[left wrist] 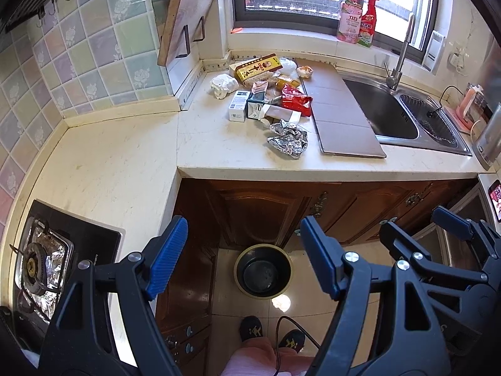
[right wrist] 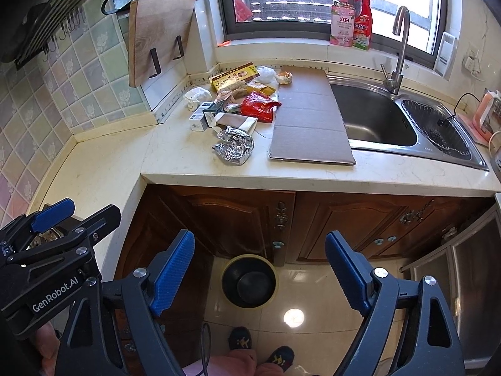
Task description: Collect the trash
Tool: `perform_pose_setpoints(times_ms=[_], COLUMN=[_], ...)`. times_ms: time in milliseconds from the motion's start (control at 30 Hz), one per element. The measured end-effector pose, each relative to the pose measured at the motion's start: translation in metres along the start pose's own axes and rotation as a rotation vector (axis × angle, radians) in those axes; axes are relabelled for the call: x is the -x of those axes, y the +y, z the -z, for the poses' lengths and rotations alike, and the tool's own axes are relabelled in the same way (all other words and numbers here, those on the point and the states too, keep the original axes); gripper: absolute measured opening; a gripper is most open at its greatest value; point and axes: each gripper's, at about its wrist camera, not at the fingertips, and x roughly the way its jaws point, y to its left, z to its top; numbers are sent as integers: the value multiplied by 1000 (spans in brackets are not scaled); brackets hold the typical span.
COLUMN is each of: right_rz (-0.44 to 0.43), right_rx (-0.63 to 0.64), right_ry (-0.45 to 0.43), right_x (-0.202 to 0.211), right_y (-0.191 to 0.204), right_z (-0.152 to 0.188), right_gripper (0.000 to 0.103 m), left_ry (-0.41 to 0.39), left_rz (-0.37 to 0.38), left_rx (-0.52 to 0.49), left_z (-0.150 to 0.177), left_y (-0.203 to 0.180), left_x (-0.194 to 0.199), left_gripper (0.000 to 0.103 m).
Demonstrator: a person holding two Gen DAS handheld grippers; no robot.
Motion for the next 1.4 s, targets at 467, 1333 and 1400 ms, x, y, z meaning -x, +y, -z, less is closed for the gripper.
perform_pose_setpoints(times_ms=[467, 1333, 1400], right_rz=[18, 119, 123], right_rx=[-29, -65, -66], right_ry=[-12, -60, -58], right_x=[3, -7, -11], right_y=[-6, 20, 21], right_z=[-9, -58, -66], right_gripper=[87, 87, 87], left_ry=[-31, -84, -83], left_rz=[36, 146, 155], left_rx=[-15, -32, -27], left_z=[-5, -54, -60], left_y=[2, 31, 33], left_x=[3, -23, -29], left_gripper=[72, 72, 72])
